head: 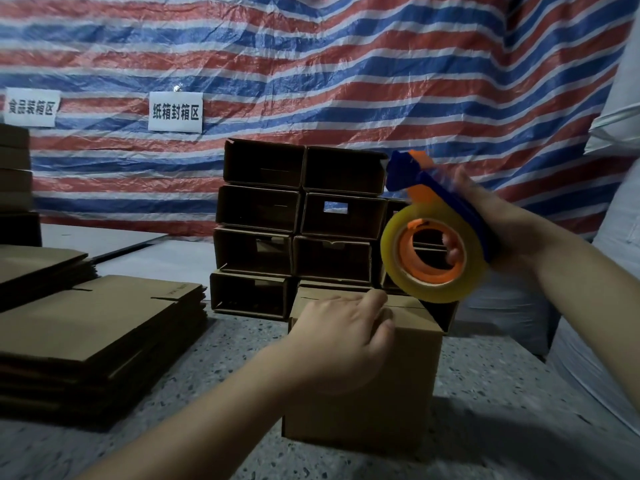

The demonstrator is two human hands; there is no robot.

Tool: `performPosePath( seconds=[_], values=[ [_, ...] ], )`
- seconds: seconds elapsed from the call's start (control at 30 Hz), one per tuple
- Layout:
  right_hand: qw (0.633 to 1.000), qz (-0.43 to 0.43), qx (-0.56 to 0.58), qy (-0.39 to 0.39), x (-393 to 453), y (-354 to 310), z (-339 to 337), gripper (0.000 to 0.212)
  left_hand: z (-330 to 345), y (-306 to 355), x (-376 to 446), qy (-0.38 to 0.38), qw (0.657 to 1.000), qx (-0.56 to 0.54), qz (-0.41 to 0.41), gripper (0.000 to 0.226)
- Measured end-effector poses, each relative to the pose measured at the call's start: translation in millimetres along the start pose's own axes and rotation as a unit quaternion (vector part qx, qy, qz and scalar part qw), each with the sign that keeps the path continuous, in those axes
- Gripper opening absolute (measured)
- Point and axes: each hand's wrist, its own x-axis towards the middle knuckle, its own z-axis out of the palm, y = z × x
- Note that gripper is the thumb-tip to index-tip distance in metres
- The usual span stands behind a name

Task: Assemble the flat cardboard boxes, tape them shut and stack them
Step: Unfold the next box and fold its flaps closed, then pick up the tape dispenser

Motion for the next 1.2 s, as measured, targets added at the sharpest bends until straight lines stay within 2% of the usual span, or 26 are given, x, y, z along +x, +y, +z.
performPosePath(
  seconds=[0.17, 0.3, 0.37, 0.4, 0.43, 0.5, 0.57, 0.6, 0.63, 0.67, 0.77, 0.97, 1.07, 1.2],
  values=[
    [0.994, 0.069, -0.058, -0.064, 21.8, 1.3, 7.5, 0.088, -5.6, 3.0, -1.5, 0.006, 1.0, 0.001, 0.0, 0.037],
    [0.988, 0.081, -0.097, -0.092, 30.8, 1.6, 14.3, 0.06, -7.6, 3.1, -1.7, 0.006, 1.0, -0.028, -0.003, 0.035],
    [0.987, 0.086, -0.095, -0.097, 32.8, -0.4, 16.9, 0.052, -11.2, 2.1, -1.2, 0.008, 0.994, -0.104, -0.036, 0.027],
    [0.987, 0.086, -0.094, -0.099, 33.7, -1.2, 17.4, 0.051, -15.0, 0.3, 0.4, 0.02, 0.982, -0.177, -0.066, 0.021],
    [0.987, 0.086, -0.093, -0.1, 34.2, -1.6, 18.3, 0.054, -20.9, -1.8, 1.9, 0.042, 0.959, -0.261, -0.103, 0.015],
    [0.987, 0.088, -0.089, -0.1, 35.2, -1.8, 19.7, 0.07, -34.6, -9.4, 8.4, 0.12, 0.897, -0.381, -0.189, 0.016],
    [0.987, 0.087, -0.088, -0.105, 35.8, -1.7, 19.9, 0.084, -49.5, -18.5, 19.1, 0.18, 0.813, -0.474, -0.288, 0.025],
    [0.986, 0.087, -0.091, -0.108, 36.0, -1.9, 20.1, 0.088, -56.8, -22.5, 24.5, 0.186, 0.767, -0.519, -0.328, 0.032],
    [0.986, 0.087, -0.094, -0.11, 36.5, -2.0, 20.0, 0.093, -62.6, -26.3, 29.4, 0.178, 0.736, -0.55, -0.352, 0.038],
    [0.985, 0.089, -0.096, -0.111, 37.2, -2.4, 19.8, 0.097, -67.0, -28.9, 33.5, 0.161, 0.721, -0.568, -0.364, 0.043],
    [0.983, 0.098, -0.11, -0.113, 39.1, -5.0, 21.9, 0.094, -74.4, -31.7, 41.8, 0.121, 0.719, -0.584, -0.357, 0.049],
    [0.976, 0.115, -0.14, -0.121, 41.7, -9.8, 25.6, 0.097, -71.9, -30.5, 50.3, 0.079, 0.721, -0.592, -0.351, 0.042],
    [0.975, 0.112, -0.145, -0.127, 42.8, -9.6, 25.4, 0.108, -69.1, -28.2, 50.0, 0.081, 0.726, -0.597, -0.333, 0.035],
    [0.974, 0.109, -0.154, -0.128, 44.4, -10.0, 24.5, 0.107, -64.2, -24.1, 50.9, 0.116, 0.726, -0.587, -0.339, 0.021]
  ],
)
